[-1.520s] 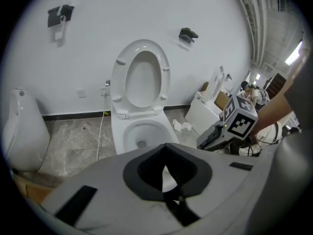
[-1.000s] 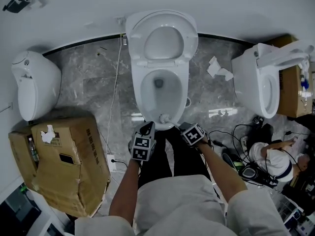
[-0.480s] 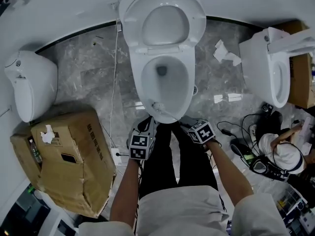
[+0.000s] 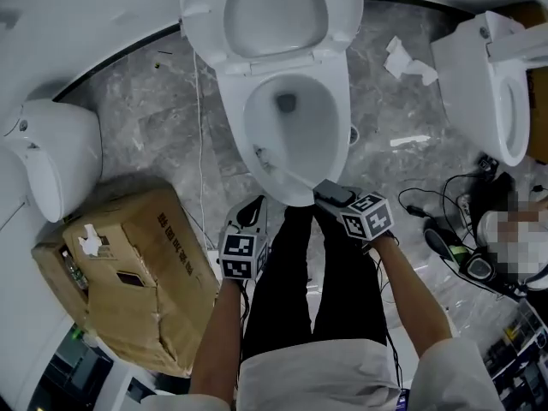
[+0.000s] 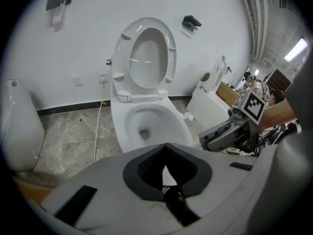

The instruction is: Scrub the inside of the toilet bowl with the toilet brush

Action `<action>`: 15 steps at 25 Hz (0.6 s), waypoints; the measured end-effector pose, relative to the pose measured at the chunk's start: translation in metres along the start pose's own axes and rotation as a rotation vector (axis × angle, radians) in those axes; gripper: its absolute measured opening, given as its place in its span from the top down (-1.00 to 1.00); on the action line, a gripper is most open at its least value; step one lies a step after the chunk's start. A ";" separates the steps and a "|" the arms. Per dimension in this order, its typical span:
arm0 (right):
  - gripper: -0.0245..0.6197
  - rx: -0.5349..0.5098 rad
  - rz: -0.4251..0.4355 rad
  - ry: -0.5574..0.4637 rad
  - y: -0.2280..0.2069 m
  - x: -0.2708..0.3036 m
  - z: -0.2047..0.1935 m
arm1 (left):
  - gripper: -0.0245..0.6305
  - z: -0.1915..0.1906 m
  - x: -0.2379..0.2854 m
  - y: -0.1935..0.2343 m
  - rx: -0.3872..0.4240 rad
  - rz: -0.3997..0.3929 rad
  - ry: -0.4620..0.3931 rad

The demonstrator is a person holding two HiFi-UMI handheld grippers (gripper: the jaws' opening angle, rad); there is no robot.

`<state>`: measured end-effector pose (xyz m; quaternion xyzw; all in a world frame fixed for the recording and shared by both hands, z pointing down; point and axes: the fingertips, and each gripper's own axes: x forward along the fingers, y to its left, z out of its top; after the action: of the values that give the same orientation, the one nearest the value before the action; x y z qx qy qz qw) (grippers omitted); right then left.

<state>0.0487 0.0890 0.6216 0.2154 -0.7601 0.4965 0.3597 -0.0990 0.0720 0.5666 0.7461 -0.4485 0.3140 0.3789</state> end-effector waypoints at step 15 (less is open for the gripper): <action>0.33 0.211 0.034 -0.162 0.000 0.031 0.052 | 0.84 0.024 0.024 0.008 0.030 -0.028 -0.004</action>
<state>0.0114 0.0422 0.6322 0.2785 -0.7337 0.5608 0.2641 -0.0941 0.0392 0.5760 0.7587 -0.4340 0.3136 0.3711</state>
